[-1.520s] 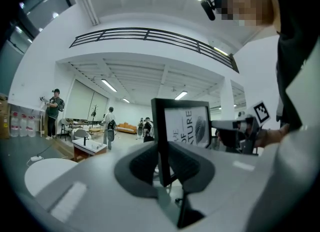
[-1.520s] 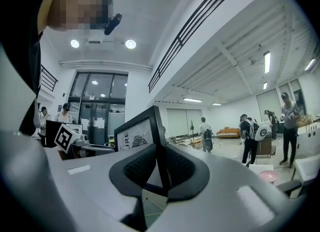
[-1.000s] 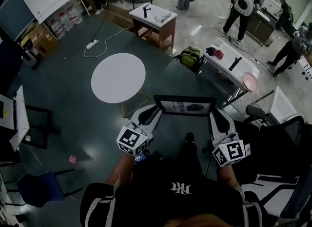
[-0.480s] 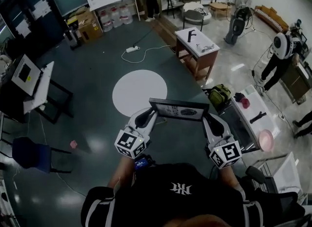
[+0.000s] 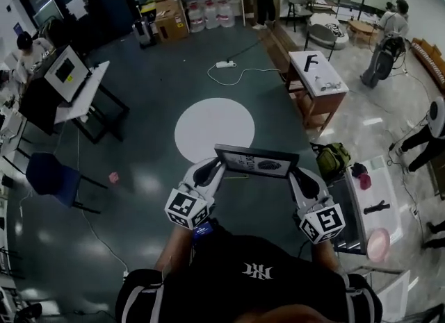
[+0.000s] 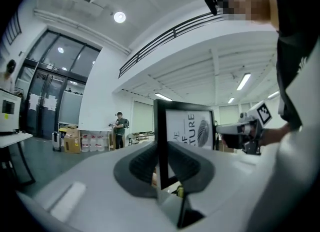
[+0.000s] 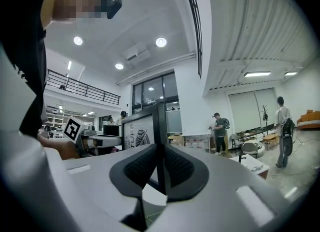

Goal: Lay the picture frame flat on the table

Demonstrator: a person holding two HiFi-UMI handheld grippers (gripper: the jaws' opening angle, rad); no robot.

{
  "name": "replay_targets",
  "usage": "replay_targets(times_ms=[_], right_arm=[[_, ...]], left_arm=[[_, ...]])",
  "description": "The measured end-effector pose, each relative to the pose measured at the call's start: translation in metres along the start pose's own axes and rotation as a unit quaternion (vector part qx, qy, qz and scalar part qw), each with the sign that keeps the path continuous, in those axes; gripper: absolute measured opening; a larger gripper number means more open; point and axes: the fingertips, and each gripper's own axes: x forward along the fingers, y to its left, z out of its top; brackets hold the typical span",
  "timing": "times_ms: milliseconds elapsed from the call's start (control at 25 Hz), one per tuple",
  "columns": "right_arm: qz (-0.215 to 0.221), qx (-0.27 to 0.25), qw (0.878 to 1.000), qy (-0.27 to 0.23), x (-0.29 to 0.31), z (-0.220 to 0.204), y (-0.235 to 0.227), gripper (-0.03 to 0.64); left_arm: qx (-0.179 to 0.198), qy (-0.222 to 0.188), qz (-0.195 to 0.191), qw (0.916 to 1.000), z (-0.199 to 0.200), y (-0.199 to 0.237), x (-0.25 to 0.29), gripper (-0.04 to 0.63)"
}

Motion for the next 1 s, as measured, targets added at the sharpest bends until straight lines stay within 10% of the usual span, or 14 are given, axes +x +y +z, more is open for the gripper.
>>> replay_targets(times_ms=[1000], right_arm=[[0.06, -0.022, 0.996, 0.055, 0.264, 0.01, -0.094, 0.035]], left_arm=[[-0.055, -0.018, 0.059, 0.9966, -0.011, 0.215, 0.151, 0.049]])
